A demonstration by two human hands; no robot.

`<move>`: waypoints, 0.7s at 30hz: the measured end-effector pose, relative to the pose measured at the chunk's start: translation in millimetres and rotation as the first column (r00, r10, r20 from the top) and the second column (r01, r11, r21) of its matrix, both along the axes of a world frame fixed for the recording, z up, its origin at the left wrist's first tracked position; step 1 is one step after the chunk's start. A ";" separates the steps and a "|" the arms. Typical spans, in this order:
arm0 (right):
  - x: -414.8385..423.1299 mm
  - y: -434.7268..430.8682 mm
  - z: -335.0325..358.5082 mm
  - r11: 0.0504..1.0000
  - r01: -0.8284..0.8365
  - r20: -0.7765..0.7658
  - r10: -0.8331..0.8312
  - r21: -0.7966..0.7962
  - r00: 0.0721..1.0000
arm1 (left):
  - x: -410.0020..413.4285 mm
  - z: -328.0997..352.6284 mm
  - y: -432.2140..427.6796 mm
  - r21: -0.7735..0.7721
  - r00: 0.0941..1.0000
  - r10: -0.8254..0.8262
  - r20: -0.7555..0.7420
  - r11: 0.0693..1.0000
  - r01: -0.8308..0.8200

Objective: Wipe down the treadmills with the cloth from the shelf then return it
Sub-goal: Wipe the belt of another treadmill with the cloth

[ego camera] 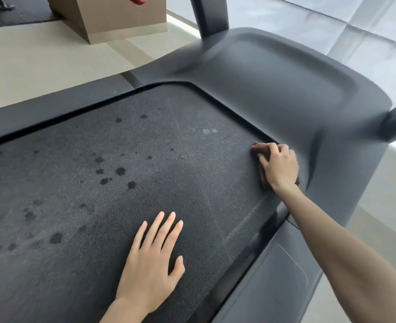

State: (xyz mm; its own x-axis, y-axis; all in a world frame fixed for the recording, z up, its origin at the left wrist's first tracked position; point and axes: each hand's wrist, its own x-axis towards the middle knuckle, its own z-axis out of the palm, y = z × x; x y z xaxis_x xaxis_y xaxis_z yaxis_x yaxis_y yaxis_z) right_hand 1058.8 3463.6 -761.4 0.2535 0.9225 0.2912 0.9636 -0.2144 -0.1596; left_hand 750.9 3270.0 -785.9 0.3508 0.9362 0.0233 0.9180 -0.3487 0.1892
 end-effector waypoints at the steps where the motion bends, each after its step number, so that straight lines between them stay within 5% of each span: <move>1: -9.8 -10.3 3.3 0.996 -0.094 0.006 0.094 -0.002 0.996 | -0.3 1.4 -0.1 -0.005 1.000 0.003 0.001 1.000 -0.003; 4: -51.8 -50.9 1.4 0.906 -0.422 0.041 0.421 0.033 0.906 | 0.5 2.5 0.1 -0.015 1.000 0.013 -0.018 1.000 -0.013; 7: -68.7 -73.3 -9.0 0.729 -0.684 0.187 0.668 0.033 0.721 | -0.2 4.1 -0.5 -0.033 1.000 0.015 -0.015 0.999 -0.015; 9: -56.4 -54.3 -8.2 0.762 -0.645 0.207 0.624 0.054 0.754 | -0.4 5.1 0.4 -0.027 1.000 0.016 0.003 1.000 -0.016; 12: -33.5 3.9 -2.4 0.959 -0.274 0.127 0.265 0.065 0.956 | 0.4 1.9 0.4 -0.001 1.000 0.011 0.022 1.000 -0.011; 16: -33.0 60.6 -0.2 0.999 0.022 0.075 -0.021 -0.025 0.997 | -0.5 -0.9 3.2 -0.004 0.998 0.013 0.067 1.000 -0.013; 18: -47.8 61.0 1.4 1.000 0.012 0.074 -0.011 -0.016 0.997 | -0.1 1.1 2.6 -0.005 0.997 0.013 0.074 1.000 -0.013; 21: -87.6 31.3 -0.9 0.958 -0.286 0.092 0.283 0.027 0.955 | -0.3 5.3 1.5 -0.029 0.999 0.011 0.051 1.000 -0.010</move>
State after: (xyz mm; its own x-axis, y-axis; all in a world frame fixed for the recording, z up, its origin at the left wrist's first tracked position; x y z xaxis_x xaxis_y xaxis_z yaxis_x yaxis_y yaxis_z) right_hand 971.2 3494.9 -762.3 -0.0452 0.9402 0.3377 0.9942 0.0753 -0.0764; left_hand 750.6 3271.5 -780.6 0.3399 0.9403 0.0144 0.9105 -0.3329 0.2454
